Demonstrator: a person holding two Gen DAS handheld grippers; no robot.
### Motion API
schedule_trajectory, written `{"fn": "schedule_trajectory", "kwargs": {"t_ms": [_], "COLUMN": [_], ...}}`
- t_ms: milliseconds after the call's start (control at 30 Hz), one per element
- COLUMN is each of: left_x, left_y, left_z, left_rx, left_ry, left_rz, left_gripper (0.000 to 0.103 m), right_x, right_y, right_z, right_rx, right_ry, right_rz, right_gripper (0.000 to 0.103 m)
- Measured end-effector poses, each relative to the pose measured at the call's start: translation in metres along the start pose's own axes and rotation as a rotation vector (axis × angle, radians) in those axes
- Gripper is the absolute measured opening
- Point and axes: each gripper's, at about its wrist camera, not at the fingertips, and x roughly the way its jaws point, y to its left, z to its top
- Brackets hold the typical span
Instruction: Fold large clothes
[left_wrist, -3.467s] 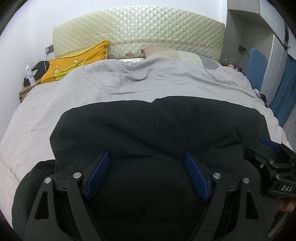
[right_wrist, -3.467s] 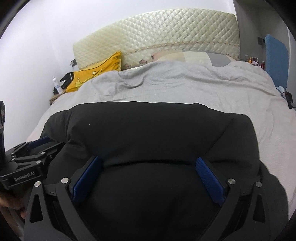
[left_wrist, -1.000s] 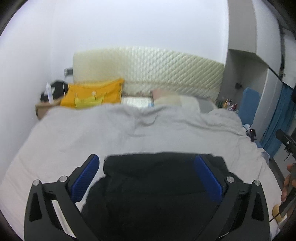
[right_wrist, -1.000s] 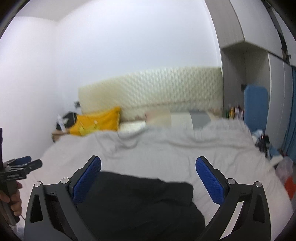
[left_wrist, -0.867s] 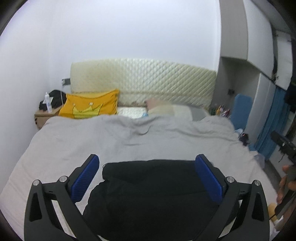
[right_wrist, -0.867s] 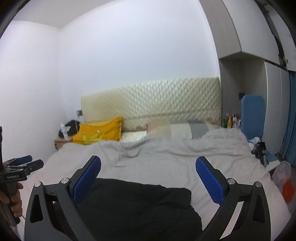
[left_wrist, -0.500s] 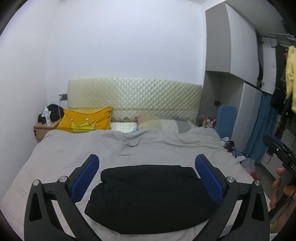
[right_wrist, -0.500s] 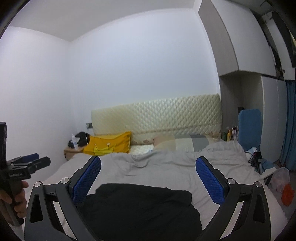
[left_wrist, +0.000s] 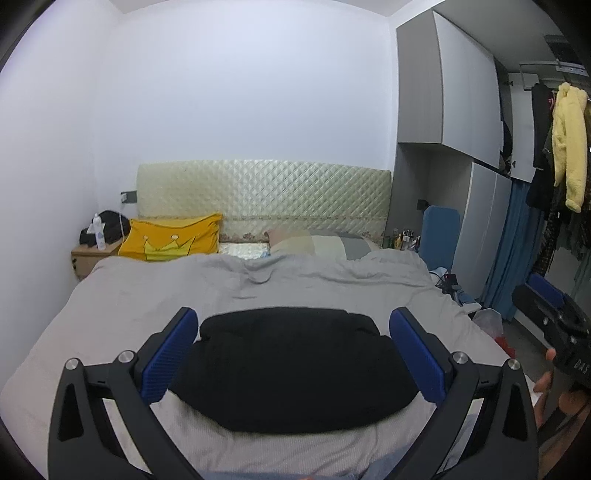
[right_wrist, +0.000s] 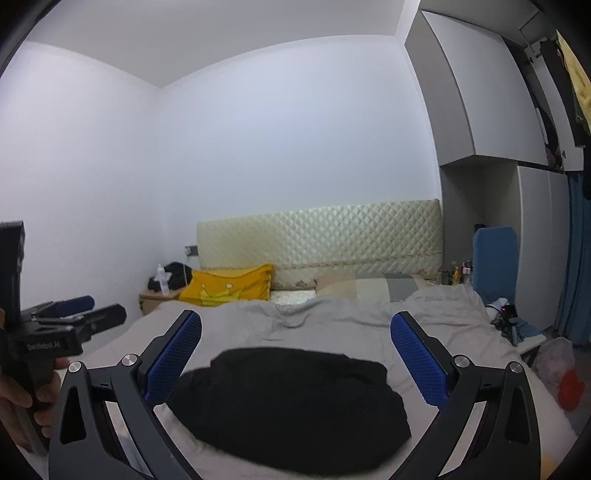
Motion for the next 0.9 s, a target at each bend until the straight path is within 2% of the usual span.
{"fn": "schedule_trajectory", "kwargs": {"t_ms": [133, 400, 567, 900], "left_x": [-0.006, 0.006, 0.009, 0.028], "left_y": [0.001, 0.0, -0.001, 0.01], "left_z": [-0.017, -0.053, -0.069, -0.092], "left_rx": [-0.018, -0.034, -0.028, -0.087], "left_ry": [0.026, 0.126, 0.144, 0.194], "left_rz": [-0.005, -0.001, 0.021, 0.058], "left_gripper": [0.103, 0.103, 0.103, 0.103], "right_x": [-0.005, -0.01, 0.001, 0.018], "right_y": [0.002, 0.011, 0.011, 0.009], "right_z": [-0.019, -0.052, -0.075, -0.105], "right_rx": [0.014, 0.017, 0.022, 0.02], "right_ry": [0.045, 0.097, 0.156, 0.215], "right_rz": [0.019, -0.02, -0.031, -0.061], "right_gripper": [0.103, 0.103, 0.103, 0.103]}}
